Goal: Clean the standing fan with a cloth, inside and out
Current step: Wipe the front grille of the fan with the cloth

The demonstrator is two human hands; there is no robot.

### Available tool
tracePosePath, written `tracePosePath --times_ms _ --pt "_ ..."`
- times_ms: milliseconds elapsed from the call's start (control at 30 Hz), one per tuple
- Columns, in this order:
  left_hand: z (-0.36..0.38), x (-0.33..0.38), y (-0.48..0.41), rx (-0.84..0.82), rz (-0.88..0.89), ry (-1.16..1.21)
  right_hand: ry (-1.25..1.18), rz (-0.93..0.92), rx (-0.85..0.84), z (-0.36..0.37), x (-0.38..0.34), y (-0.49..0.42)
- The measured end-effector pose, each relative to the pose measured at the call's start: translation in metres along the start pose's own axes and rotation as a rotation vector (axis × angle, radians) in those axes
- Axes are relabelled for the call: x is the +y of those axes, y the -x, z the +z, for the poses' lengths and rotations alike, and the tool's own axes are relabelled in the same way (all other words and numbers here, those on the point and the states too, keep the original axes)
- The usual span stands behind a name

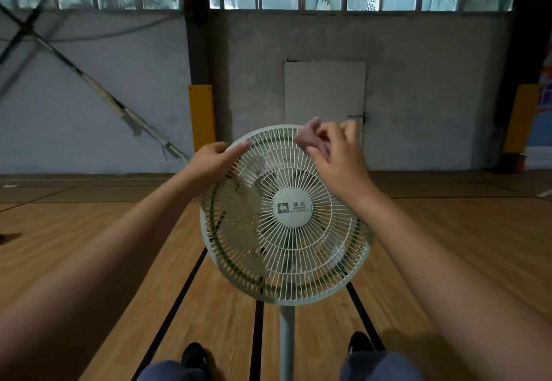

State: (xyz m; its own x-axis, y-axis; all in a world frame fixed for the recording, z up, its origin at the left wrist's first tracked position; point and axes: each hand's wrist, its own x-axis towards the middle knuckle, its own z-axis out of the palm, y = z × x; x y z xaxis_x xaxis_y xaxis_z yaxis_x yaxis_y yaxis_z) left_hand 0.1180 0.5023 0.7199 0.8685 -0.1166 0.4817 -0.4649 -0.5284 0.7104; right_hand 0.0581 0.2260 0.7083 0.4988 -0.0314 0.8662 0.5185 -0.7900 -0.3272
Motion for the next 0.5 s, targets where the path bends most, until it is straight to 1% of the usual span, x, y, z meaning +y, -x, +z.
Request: tracePosePath --times_ms 67,133,200,267,333,500 --pt "0.004 0.010 -0.011 0.008 -0.012 -0.056 0.057 -0.106 0.005 0.010 -0.011 -0.015" --pt "0.009 0.014 -0.015 0.000 -0.083 -0.045 0.132 -0.179 0.023 0.017 -0.017 -0.028" --pt "0.015 0.012 -0.016 -0.007 -0.130 -0.042 0.201 -0.186 0.019 0.023 -0.018 -0.039" --pt "0.020 0.009 -0.018 0.017 -0.124 -0.032 0.242 -0.164 -0.004 0.027 -0.018 -0.045" --pt "0.023 0.006 -0.020 0.049 -0.114 -0.030 0.251 -0.159 -0.013 0.030 -0.016 -0.044" --pt "0.025 0.002 -0.025 0.099 -0.069 -0.081 0.222 -0.226 -0.023 0.034 -0.008 -0.018"
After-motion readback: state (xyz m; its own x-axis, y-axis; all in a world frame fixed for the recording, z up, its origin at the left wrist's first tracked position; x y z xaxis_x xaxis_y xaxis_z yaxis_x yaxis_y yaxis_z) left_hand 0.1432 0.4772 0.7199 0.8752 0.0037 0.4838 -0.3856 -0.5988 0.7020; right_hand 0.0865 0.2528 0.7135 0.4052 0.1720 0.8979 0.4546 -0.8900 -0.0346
